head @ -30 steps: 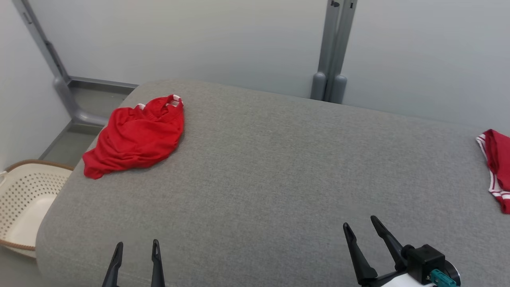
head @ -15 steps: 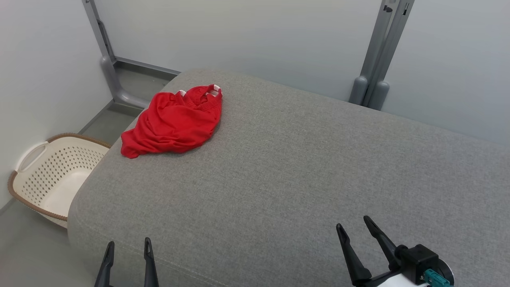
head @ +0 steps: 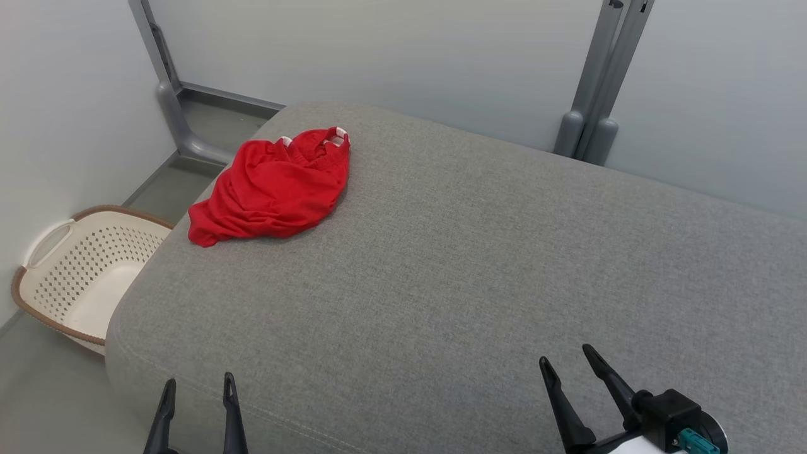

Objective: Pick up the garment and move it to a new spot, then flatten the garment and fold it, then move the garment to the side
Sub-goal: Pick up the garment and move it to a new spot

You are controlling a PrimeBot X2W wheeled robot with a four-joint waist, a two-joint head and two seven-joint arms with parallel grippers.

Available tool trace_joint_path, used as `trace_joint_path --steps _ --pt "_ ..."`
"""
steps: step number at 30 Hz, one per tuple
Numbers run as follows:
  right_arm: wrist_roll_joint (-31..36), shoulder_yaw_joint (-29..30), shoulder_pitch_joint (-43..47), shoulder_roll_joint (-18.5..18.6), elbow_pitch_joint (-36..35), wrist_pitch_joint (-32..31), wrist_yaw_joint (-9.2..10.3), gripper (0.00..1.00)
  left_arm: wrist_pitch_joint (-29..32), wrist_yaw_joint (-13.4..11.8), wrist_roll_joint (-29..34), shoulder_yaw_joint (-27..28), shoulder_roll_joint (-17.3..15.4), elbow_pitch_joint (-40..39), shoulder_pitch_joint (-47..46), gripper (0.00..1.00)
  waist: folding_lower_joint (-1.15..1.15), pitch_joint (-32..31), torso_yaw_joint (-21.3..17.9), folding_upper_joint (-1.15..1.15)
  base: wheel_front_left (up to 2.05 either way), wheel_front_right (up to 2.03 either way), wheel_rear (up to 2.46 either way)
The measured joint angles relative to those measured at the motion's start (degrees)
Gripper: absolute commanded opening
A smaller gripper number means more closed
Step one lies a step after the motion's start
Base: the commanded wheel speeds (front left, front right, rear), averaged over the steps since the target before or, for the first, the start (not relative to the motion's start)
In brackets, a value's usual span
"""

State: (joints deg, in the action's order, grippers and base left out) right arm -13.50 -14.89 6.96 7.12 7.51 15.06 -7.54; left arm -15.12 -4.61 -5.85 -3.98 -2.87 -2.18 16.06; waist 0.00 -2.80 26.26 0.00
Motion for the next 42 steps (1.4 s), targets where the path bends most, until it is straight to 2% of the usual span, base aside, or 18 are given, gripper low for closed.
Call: trace_joint_path --steps 7,11,15,18,22,26,30,35,39,42 --pt "0.20 -0.44 -2.04 3.86 -1.09 0.00 0.01 1.00 0.00 -0.24 -0.04 1.80 -0.02 -1.63 -7.15 1.00 0.00 4.28 -0.78 0.00 0.00 0.00 0.00" --pt "0.35 -0.66 -4.54 7.21 -2.11 0.00 0.01 1.00 0.00 1.63 0.96 3.11 -0.13 -0.85 -15.85 1.00 0.00 8.06 -1.13 0.00 0.00 0.00 0.00" --pt "0.43 -0.76 -6.74 10.63 -3.30 0.00 0.01 1.00 -0.01 3.72 0.94 4.92 -2.05 4.67 -26.07 1.00 0.00 12.31 -1.43 0.00 0.00 0.00 0.00" --pt "0.60 -0.65 -8.44 12.98 -4.11 0.00 0.01 1.00 0.18 5.06 0.08 6.48 -4.90 11.02 -34.43 1.00 0.00 15.52 -1.76 0.00 0.00 0.00 0.00" --pt "0.83 0.26 -10.52 15.80 -5.53 0.00 0.00 1.00 5.19 7.57 -1.46 7.31 -8.65 18.13 -46.64 1.00 0.01 19.88 -2.50 0.00 0.00 0.00 0.00" --pt "1.03 1.80 -11.85 18.23 -7.19 0.00 0.00 1.00 13.65 10.35 -5.77 6.81 -10.60 25.66 -56.99 1.00 0.01 24.14 -3.49 0.00 0.00 0.00 0.00" --pt "1.13 3.71 -12.33 20.41 -8.53 0.00 0.00 1.00 20.76 11.25 -8.40 5.73 -13.03 32.89 -65.67 1.00 0.01 28.29 -4.63 0.00 0.00 0.00 0.00" --pt "1.15 5.66 -13.15 22.54 -10.59 0.00 0.00 1.00 25.76 11.67 -11.31 5.35 -14.29 42.54 -74.03 1.00 0.01 33.04 -6.13 0.00 0.00 0.00 0.00" --pt "1.30 7.46 -13.51 22.56 -12.25 0.18 -0.01 1.00 27.66 11.87 -18.04 7.61 -12.34 49.71 -78.97 1.00 0.01 36.40 -7.47 0.00 0.00 0.00 0.00" --pt "1.31 8.20 -14.47 22.37 -13.44 0.20 -0.02 1.00 27.73 12.03 -19.45 7.02 -13.08 53.84 -80.99 1.00 0.01 38.41 -8.64 0.00 0.00 0.00 0.00"
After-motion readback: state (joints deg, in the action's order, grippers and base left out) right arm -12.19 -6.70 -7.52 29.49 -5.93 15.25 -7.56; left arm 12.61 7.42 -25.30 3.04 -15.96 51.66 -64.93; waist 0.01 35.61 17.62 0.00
